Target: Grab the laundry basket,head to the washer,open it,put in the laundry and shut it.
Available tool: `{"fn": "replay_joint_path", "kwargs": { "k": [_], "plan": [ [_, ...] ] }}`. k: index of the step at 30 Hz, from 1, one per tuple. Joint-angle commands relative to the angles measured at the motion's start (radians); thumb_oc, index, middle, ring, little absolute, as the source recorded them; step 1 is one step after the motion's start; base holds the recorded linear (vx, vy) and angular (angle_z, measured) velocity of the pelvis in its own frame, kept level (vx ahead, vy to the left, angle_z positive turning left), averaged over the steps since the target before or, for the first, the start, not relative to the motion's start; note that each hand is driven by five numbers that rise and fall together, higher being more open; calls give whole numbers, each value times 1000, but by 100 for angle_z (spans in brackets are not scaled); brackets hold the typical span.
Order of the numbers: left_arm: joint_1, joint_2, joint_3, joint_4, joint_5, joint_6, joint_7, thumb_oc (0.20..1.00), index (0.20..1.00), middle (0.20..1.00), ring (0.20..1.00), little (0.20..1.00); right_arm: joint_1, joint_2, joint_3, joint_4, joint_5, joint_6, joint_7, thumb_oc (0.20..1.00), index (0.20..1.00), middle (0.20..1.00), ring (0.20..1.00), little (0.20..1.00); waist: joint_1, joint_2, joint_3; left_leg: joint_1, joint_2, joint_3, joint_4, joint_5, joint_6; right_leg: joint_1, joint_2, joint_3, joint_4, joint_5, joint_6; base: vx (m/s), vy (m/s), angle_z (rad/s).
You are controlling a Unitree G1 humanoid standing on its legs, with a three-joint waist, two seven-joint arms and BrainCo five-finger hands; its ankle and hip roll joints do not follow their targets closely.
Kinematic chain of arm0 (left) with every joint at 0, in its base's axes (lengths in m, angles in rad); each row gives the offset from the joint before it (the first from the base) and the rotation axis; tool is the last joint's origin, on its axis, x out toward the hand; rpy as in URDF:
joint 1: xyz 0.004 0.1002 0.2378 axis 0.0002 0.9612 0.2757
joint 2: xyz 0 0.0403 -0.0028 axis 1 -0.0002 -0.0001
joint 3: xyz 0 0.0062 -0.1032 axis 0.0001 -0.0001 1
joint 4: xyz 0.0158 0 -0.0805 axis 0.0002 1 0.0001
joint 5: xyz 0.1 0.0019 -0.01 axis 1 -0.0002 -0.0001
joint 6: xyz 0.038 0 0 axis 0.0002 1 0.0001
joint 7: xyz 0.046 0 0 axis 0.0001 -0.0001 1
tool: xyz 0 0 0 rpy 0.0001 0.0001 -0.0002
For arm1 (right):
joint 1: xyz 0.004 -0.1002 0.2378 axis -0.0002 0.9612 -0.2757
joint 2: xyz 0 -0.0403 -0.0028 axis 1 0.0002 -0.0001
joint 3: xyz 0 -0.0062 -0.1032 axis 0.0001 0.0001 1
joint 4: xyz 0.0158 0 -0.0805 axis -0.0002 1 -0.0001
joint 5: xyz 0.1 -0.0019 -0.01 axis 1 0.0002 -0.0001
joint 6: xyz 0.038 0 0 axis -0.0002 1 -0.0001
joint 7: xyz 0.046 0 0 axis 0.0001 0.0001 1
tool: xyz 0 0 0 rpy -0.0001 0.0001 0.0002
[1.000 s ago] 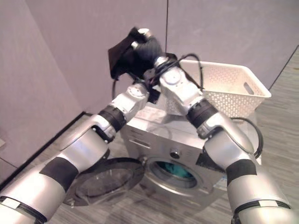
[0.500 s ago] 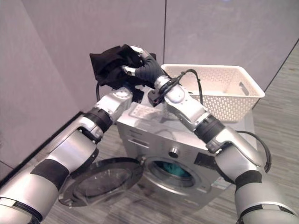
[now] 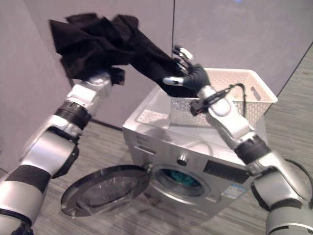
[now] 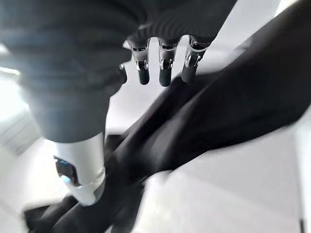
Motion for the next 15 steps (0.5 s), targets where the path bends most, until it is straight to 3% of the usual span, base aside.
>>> {"fn": "replay_joint_path", "kwargs": {
  "k": [1, 8, 10, 11, 15],
  "plan": [
    [-91, 69, 67, 9, -18, -120, 41, 200, 200, 200, 200, 200, 17, -16, -66, -10, -4, -81, 7, 1000, 1000, 1000, 1000, 1000, 53, -4, -8, 166, -29, 32, 12, -199, 39, -46, -20, 14, 37, -25, 18, 0, 0, 0],
    [2, 143, 118, -304, 1, -185, 71, 200, 200, 200, 200, 200, 245, -15, -286, -65, -50, -106, -6, 1000, 1000, 1000, 1000, 1000, 78, -5, -8, 157, -37, 6, 12, -199, 49, -42, -32, -9, 40, -25, 23, -6, 11, 2],
    [7, 142, 119, -309, 3, -183, 73, 200, 200, 200, 200, 200, 249, -15, -288, -68, -51, -105, -6, 1000, 1000, 1000, 1000, 1000, 79, -5, -10, 157, -38, 6, 12, -199, 49, -41, -32, -10, 40, -25, 23, 0, 19, 6],
    [76, 168, 169, -408, 16, -204, 93, 200, 200, 200, 200, 200, 282, -26, -401, -60, -48, -137, -37, 1000, 1000, 1000, 1000, 1000, 86, -10, -8, 153, -42, -2, 12, -200, 53, -40, -35, -16, 38, -25, 24, 2, 26, 9],
    [121, 197, 212, -456, -14, -222, 107, 200, 200, 200, 200, 200, 277, -63, -471, -32, -41, -161, -69, 1000, 1000, 1000, 1000, 1000, 89, -14, -8, 148, -44, -6, 12, -200, 55, -42, -37, -19, 37, -23, 27, -1, 32, 15]
  ]
}}
